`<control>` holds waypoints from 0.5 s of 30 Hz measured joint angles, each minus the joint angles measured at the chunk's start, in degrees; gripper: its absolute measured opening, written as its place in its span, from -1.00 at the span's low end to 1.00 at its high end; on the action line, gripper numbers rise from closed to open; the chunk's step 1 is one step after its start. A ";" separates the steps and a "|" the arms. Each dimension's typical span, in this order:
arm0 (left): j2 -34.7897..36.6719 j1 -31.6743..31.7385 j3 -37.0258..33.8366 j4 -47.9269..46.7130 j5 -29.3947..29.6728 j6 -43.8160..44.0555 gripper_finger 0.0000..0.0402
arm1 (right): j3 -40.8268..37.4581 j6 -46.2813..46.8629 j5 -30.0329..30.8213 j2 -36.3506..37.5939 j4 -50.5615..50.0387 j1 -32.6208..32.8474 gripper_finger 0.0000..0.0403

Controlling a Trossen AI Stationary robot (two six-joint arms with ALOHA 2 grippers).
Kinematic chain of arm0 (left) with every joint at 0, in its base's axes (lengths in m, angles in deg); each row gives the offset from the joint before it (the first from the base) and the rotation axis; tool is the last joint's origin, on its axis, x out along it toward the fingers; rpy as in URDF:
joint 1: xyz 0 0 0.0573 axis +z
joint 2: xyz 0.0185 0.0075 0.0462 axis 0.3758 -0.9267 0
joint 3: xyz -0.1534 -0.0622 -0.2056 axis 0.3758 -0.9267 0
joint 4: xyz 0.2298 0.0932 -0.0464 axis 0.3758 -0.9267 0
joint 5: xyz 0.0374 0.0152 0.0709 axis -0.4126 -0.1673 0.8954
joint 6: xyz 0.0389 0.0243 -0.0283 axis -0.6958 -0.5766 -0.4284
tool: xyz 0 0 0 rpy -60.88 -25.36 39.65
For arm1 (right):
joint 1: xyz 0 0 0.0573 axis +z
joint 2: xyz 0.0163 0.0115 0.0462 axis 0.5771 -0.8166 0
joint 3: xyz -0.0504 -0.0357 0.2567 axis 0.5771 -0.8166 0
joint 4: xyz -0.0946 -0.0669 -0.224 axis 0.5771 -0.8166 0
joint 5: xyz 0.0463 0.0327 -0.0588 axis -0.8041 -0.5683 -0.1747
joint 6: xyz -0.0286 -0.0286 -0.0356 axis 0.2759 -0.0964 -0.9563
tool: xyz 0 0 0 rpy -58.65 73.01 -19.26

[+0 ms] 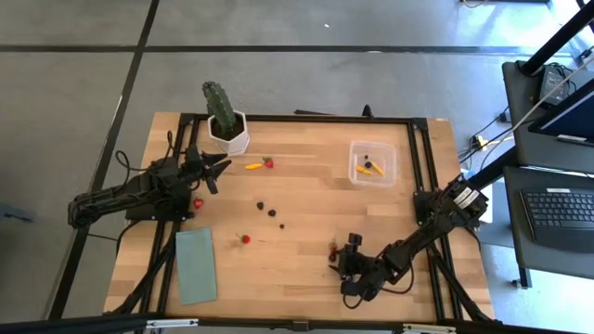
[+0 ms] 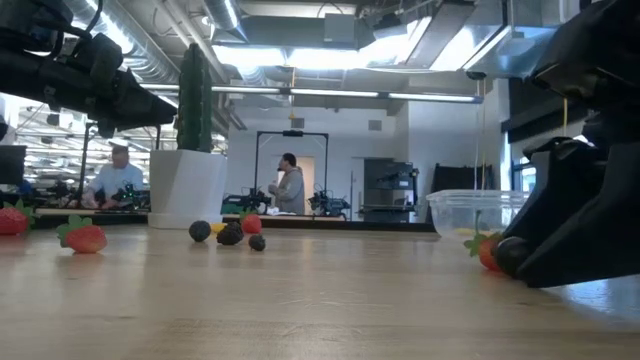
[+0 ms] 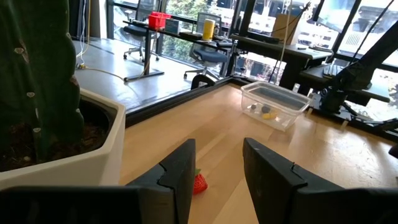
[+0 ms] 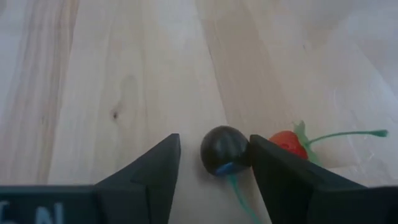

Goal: Pick and placing Produce into tupperware
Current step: Put the bottom black cherry into the transparent bin

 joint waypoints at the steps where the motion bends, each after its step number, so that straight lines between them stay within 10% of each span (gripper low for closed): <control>1: 0.00 -0.02 0.00 0.00 0.00 0.00 -0.37 | 0.00 -0.01 -0.29 -0.02 0.17 -0.12 -0.06; 15: 0.00 -0.02 0.00 0.00 0.00 -0.02 -0.37 | 0.09 5.43 -2.20 -0.02 0.45 -0.48 -0.46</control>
